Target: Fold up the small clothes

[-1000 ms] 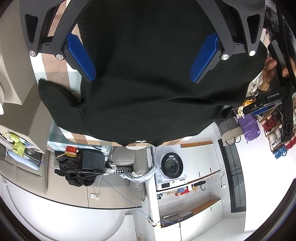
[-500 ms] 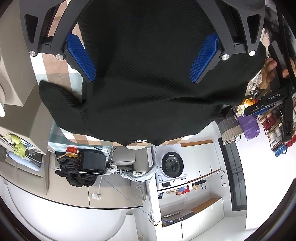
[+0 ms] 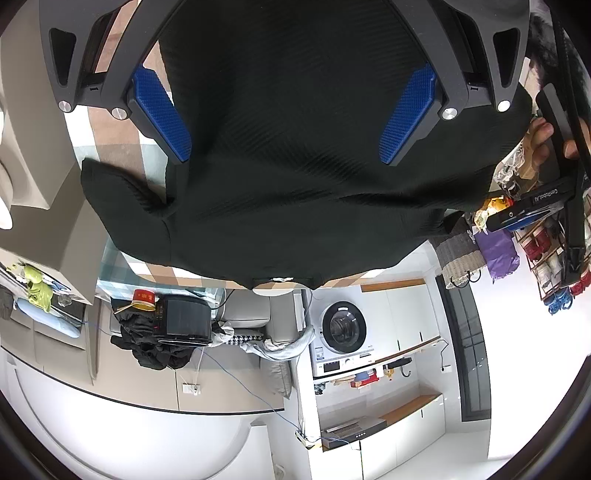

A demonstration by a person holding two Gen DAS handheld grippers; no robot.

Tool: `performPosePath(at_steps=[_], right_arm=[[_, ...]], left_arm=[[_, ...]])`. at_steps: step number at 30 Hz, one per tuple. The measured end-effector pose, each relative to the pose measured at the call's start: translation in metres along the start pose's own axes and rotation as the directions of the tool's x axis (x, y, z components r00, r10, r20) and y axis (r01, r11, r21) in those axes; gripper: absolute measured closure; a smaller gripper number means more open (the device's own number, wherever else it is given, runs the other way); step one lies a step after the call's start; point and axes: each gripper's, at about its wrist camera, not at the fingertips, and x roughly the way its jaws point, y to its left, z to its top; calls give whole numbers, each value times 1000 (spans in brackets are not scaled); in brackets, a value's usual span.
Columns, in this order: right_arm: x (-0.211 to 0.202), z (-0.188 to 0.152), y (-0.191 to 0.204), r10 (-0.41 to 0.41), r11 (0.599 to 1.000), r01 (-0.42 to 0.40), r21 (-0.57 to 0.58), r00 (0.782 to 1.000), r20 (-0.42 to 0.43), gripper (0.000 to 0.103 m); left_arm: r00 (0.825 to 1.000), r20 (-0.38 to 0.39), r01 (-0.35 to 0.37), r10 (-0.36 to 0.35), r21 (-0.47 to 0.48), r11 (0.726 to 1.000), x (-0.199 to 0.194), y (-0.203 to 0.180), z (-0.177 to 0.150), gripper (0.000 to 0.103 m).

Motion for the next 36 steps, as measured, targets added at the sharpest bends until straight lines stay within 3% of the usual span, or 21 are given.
performPosePath(at_steps=[36], right_arm=[[0, 5, -2, 6, 1000, -7, 22, 1000, 16, 0]], left_arm=[[1000, -9, 6, -6, 7, 1000, 6, -1, 1, 1]])
